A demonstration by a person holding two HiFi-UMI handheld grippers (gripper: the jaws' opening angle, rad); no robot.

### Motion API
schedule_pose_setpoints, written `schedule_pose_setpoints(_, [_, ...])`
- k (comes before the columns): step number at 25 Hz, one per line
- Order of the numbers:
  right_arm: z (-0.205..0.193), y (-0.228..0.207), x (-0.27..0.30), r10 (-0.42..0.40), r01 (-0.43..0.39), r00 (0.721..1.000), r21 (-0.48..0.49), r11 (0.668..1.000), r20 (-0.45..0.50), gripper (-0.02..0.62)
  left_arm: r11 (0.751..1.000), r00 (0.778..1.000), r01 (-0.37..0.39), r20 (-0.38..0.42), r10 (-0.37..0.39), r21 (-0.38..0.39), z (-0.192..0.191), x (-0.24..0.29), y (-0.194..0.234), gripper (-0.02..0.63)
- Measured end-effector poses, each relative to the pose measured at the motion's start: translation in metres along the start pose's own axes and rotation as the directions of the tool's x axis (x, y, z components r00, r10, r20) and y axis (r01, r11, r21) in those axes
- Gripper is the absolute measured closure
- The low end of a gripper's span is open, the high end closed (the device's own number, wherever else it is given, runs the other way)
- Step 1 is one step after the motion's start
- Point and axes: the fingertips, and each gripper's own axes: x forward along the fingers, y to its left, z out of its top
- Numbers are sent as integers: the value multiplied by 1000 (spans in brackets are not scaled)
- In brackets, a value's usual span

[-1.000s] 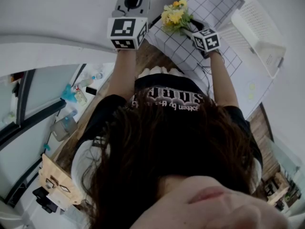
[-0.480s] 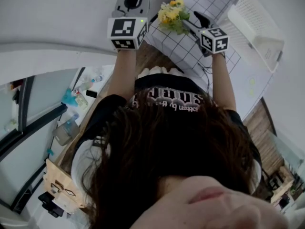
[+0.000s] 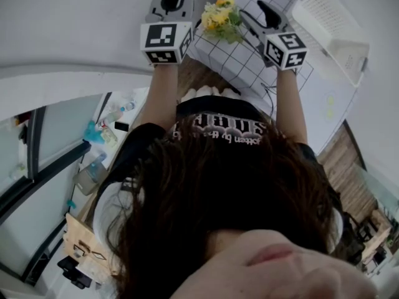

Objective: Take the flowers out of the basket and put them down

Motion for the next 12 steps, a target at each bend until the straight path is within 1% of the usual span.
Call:
schedule_pose_setpoints(7, [39,-13,-13,-112,113,986,-3,994,119,327,1000,1000,4,-3,-4,10,-2,2,-6,604])
schedule_pose_setpoints(10, [51,-13,-18,-129,131,980,-2,991,150,335,1000,1000,5,-1,-5,12,-1,3,-8,604])
schedule_pose_setpoints(12, [56,-13,-20,-138,141,976,-4,990,169,363,1000,1000,7,-1,-7,12,-2,3,-9,604])
